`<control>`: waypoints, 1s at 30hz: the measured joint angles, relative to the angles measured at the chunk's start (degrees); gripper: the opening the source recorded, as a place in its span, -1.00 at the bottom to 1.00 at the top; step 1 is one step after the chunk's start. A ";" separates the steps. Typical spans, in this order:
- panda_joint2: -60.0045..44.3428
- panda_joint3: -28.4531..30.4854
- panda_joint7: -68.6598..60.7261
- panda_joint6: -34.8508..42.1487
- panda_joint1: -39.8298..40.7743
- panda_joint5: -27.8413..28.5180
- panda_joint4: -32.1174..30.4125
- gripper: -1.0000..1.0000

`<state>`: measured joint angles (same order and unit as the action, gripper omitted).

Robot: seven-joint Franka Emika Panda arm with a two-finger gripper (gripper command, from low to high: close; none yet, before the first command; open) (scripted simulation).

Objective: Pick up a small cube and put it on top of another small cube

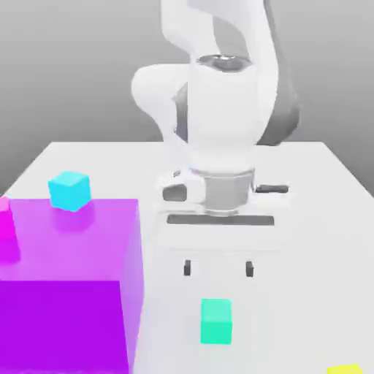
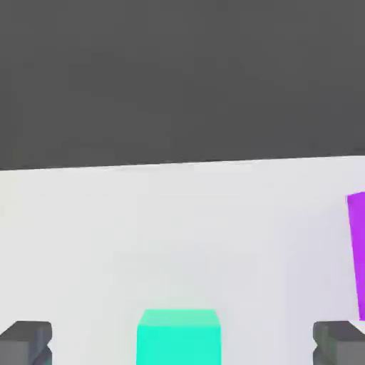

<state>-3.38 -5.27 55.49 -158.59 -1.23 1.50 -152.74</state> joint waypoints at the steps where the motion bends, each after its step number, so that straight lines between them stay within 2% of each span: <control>1: -2.08 0.12 0.43 -1.31 -0.19 0.24 -0.48 0.00; 6: -12.47 2.13 2.32 -9.43 -1.79 2.44 0.56 0.00; 7: -14.46 2.67 2.59 -11.06 -2.26 2.79 0.91 -1.00; 14: -14.93 2.75 2.80 -11.47 -2.31 3.04 0.98 -1.00; 20: -4.27 0.88 0.59 -2.56 -1.13 0.38 -0.76 -1.00; 30: -11.50 -5.76 -19.53 9.75 -4.00 3.73 18.41 -1.00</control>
<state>-14.88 -11.03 35.97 -148.84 -5.23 5.22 -134.33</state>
